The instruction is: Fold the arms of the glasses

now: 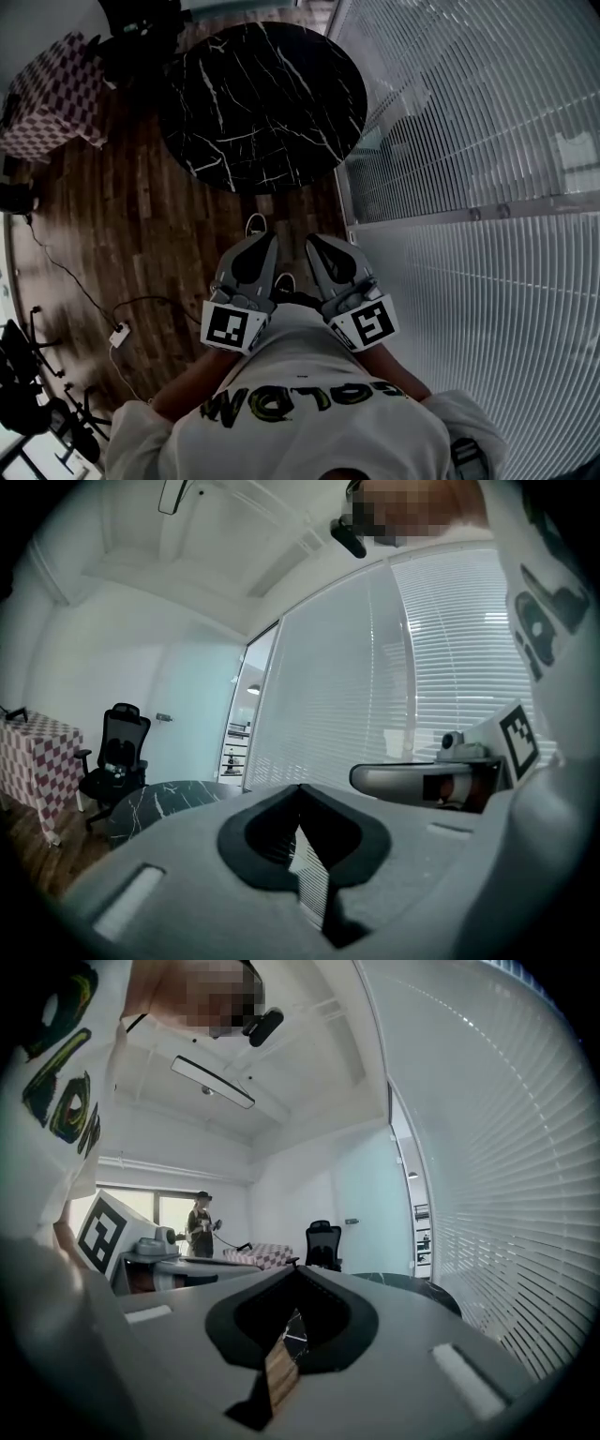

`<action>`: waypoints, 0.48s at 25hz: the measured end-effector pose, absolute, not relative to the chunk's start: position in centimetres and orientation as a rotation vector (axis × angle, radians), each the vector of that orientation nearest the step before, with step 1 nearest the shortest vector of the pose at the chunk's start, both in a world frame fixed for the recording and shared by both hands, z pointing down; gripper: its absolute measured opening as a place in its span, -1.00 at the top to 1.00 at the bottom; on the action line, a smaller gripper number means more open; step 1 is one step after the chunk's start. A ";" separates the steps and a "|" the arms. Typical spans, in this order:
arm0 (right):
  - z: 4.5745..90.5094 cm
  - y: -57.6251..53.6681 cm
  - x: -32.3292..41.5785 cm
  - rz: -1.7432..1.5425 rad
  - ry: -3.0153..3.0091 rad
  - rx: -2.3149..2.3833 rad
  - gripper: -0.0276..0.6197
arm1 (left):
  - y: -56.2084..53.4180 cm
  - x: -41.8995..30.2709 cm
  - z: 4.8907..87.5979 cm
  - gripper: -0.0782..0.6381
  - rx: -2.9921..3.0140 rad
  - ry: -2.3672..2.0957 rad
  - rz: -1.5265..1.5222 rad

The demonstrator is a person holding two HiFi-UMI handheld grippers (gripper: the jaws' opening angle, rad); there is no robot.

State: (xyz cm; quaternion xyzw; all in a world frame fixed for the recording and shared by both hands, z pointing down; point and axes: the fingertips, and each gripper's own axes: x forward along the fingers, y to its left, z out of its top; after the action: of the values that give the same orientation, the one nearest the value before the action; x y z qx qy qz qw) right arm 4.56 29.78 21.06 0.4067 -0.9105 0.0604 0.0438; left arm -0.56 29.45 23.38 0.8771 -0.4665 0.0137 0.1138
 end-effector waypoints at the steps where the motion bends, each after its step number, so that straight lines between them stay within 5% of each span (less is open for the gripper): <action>1: 21.2 28.7 4.2 0.181 -2.780 1.239 0.91 | 28.3 -0.8 23.6 0.78 2.576 -1.363 0.052; 12: 21.3 14.5 -1.6 0.174 -2.738 1.240 0.91 | 13.9 -6.9 22.9 0.78 2.541 -1.351 -0.010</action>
State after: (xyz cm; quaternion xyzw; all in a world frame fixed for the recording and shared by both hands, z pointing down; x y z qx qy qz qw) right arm -1.60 14.49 21.33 0.4109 -0.9075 0.0577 0.0652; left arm -6.95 13.92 22.92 0.8753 -0.4654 -0.0034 0.1313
